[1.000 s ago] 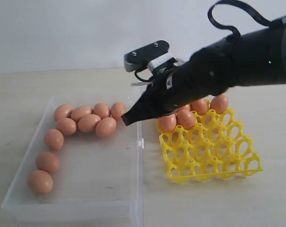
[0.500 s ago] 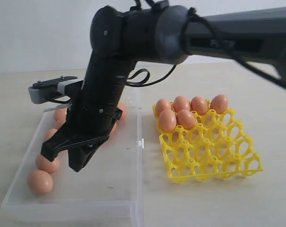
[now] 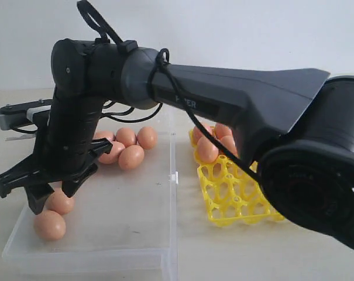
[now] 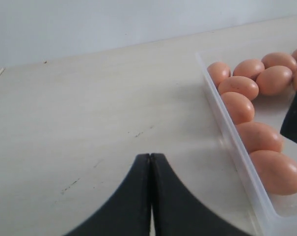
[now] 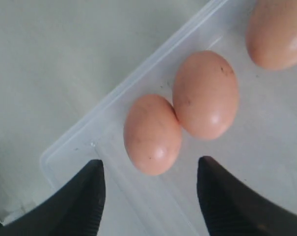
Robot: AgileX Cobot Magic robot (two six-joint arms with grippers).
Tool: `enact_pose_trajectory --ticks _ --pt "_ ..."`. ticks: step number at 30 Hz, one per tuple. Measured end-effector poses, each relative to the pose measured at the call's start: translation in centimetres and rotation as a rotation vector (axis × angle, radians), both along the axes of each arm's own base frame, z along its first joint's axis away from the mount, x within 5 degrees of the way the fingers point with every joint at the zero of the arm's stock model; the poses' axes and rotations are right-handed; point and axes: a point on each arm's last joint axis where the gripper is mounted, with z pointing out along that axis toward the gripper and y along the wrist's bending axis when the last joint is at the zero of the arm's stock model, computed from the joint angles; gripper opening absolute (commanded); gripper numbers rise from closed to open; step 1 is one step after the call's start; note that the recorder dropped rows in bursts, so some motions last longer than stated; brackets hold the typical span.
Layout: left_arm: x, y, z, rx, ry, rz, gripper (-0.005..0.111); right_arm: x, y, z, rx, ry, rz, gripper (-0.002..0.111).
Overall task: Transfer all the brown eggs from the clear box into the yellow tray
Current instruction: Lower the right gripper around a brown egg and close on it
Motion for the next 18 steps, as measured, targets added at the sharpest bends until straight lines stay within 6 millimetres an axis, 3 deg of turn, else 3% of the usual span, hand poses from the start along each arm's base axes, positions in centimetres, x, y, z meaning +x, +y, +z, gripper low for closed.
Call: enact_pose_trajectory --ticks 9,18 --pt "0.0 0.0 0.0 0.0 0.0 0.0 0.0 0.3 0.7 -2.2 -0.015 0.019 -0.034 0.055" --pt "0.0 0.0 0.0 0.0 0.0 0.0 0.0 -0.5 1.9 -2.5 0.01 -0.022 -0.025 0.055"
